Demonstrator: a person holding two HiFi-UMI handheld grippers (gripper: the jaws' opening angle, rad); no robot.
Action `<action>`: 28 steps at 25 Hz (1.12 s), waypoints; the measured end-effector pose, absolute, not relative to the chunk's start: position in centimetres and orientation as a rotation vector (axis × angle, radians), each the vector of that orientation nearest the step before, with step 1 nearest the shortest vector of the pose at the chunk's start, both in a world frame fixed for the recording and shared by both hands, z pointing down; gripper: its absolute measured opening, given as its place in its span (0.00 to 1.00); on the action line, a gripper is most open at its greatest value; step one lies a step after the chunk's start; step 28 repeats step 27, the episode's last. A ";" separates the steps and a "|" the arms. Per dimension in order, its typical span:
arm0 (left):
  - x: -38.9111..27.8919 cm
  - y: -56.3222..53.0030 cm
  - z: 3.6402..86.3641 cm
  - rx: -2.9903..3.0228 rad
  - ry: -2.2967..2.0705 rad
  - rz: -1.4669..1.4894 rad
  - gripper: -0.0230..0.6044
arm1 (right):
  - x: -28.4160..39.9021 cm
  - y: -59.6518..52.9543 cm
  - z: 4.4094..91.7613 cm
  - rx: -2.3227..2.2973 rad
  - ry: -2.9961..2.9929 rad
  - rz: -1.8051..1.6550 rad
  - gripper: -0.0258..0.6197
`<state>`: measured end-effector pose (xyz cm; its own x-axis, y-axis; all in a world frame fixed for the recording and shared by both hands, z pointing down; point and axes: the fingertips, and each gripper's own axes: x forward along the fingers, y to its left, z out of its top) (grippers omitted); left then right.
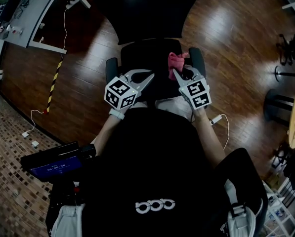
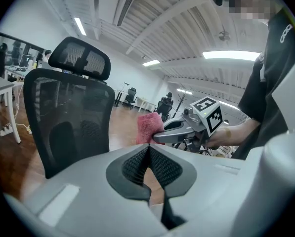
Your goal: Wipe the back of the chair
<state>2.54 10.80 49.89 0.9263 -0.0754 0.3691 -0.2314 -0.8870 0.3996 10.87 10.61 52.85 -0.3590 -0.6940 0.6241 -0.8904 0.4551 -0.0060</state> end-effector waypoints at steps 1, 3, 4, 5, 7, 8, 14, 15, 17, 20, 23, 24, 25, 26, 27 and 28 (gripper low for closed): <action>2.6 11.0 50.0 2.635 -0.221 0.483 0.01 | 10.9 10.8 52.9 1.318 -2.161 0.473 0.11; 2.6 11.2 50.0 2.631 -0.220 0.484 0.01 | 10.6 11.0 52.8 1.322 -2.176 0.495 0.11; 2.6 11.3 50.0 2.629 -0.221 0.482 0.01 | 10.5 11.1 52.7 1.328 -2.189 0.513 0.11; 2.5 11.3 50.0 2.627 -0.222 0.480 0.01 | 10.4 11.1 52.6 1.334 -2.201 0.528 0.11; 2.5 11.3 49.9 2.627 -0.225 0.477 0.01 | 10.4 11.1 52.4 1.342 -2.210 0.538 0.11; 2.5 11.3 49.9 2.626 -0.227 0.477 0.01 | 10.4 11.1 52.3 1.345 -2.211 0.537 0.11; 2.5 11.3 49.9 2.621 -0.227 0.474 0.01 | 10.5 11.2 52.2 1.360 -2.210 0.546 0.11; 2.5 11.3 49.9 2.620 -0.227 0.473 0.01 | 10.5 11.2 52.3 1.360 -2.210 0.549 0.11; 2.3 11.4 50.0 2.618 -0.228 0.472 0.01 | 10.4 11.3 52.5 1.359 -2.210 0.558 0.11; 2.1 11.4 50.2 2.614 -0.234 0.472 0.01 | 10.4 11.4 52.7 1.363 -2.207 0.567 0.11; 2.0 11.3 50.2 2.611 -0.235 0.473 0.01 | 10.5 11.3 52.6 1.366 -2.205 0.568 0.11; 2.0 11.3 50.2 2.611 -0.235 0.474 0.01 | 10.5 11.3 52.6 1.366 -2.205 0.569 0.11; 2.0 11.2 50.2 2.611 -0.234 0.475 0.01 | 10.4 11.2 52.6 1.366 -2.205 0.570 0.11; 1.9 11.2 50.2 2.611 -0.234 0.475 0.01 | 10.4 11.2 52.6 1.366 -2.205 0.571 0.11; 1.9 11.1 50.2 2.611 -0.233 0.476 0.01 | 10.4 11.1 52.6 1.366 -2.204 0.572 0.11; 1.9 11.1 50.2 2.611 -0.233 0.476 0.01 | 10.4 11.1 52.6 1.366 -2.204 0.572 0.11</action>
